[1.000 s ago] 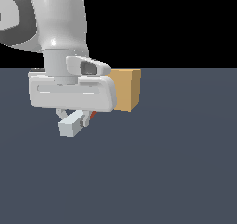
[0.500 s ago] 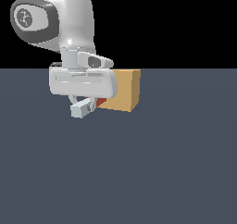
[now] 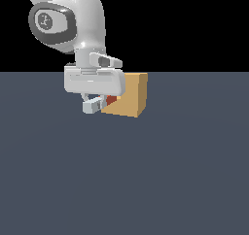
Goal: Insert the peg into the horizontal hole in a box.
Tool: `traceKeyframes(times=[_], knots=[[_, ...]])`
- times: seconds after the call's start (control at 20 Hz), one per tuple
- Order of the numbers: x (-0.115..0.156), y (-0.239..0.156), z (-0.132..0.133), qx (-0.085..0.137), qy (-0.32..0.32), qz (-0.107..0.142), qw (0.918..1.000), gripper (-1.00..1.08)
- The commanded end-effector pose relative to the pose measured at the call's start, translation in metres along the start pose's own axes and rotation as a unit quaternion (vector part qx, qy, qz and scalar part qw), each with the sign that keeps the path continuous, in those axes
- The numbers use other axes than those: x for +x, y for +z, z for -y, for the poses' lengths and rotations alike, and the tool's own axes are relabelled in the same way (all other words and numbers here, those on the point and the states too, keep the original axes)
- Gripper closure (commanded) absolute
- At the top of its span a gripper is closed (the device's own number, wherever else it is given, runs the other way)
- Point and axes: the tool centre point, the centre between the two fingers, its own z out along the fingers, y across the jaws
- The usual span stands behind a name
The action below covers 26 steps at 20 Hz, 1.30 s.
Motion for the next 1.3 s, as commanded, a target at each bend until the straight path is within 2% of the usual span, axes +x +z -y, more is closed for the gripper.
traceKeyframes(times=[0.0,0.95,1.25], knots=[[0.008,-0.002,0.000,-0.001,0.006,0.000,1.0000,1.08],[0.015,-0.003,-0.002,0.000,0.011,-0.001,0.9999,1.08],[0.034,-0.003,-0.001,0.000,0.011,-0.001,0.9999,1.08]])
